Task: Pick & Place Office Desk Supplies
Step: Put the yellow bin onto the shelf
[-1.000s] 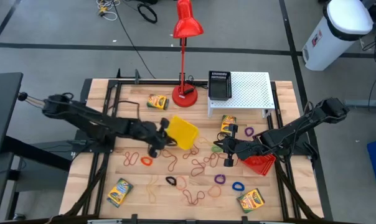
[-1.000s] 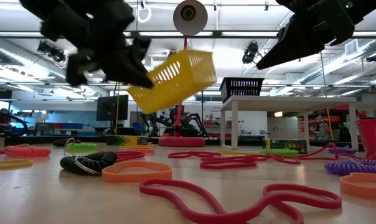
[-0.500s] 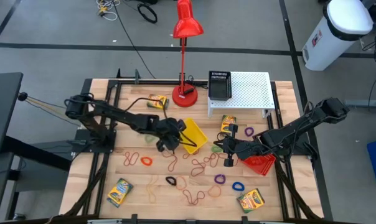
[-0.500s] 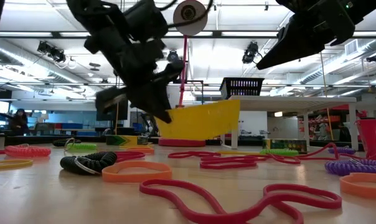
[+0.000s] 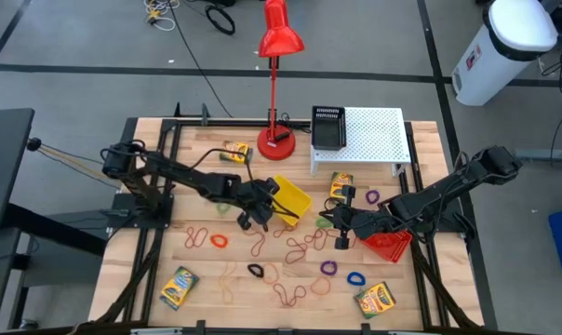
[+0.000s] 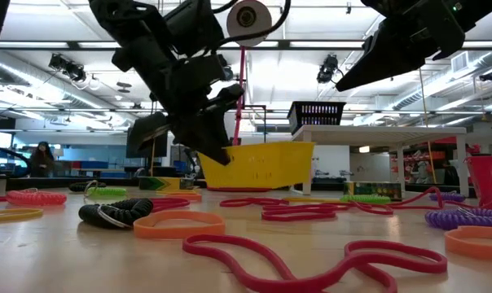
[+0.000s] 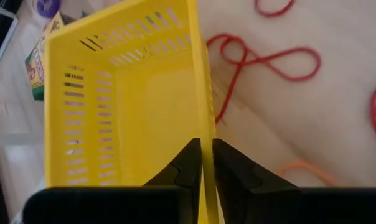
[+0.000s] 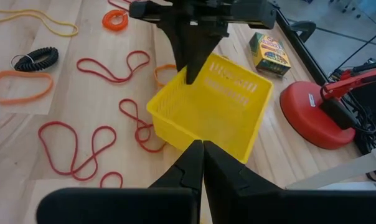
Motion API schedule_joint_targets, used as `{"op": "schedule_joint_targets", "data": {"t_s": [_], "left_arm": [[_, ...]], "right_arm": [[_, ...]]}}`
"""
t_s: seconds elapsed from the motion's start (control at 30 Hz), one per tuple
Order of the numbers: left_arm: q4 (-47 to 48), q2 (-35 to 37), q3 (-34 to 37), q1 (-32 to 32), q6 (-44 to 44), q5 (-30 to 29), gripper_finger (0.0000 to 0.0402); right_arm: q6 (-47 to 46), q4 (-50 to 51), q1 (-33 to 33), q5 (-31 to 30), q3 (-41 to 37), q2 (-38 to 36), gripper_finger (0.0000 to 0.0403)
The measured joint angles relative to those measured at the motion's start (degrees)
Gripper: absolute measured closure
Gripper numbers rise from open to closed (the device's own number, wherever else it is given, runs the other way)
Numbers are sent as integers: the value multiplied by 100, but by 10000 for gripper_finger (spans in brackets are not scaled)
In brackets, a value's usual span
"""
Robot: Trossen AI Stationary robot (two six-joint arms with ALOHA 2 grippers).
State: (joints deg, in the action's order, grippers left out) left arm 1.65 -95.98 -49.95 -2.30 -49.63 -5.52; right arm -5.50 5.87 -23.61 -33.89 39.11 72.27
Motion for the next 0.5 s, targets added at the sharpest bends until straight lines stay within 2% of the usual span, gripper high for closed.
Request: {"op": "schedule_joint_targets", "data": {"t_s": [0.17, 0.33, 0.4, 0.5], "left_arm": [[-9, 0, 0, -53, 234, -29, 346], [-22, 0, 0, -93, 694, -181, 305], [-5, 2, -10, -150, 802, -420, 288], [44, 67, -74, -348, 825, -1081, 274]], "right_arm": [[2, 0, 1, 0, 0, 0, 382], [5, -2, -1, 0, 0, 0, 382], [-6, 0, 1, 0, 0, 0, 382], [-50, -1, 0, 4, 0, 0, 382]]}}
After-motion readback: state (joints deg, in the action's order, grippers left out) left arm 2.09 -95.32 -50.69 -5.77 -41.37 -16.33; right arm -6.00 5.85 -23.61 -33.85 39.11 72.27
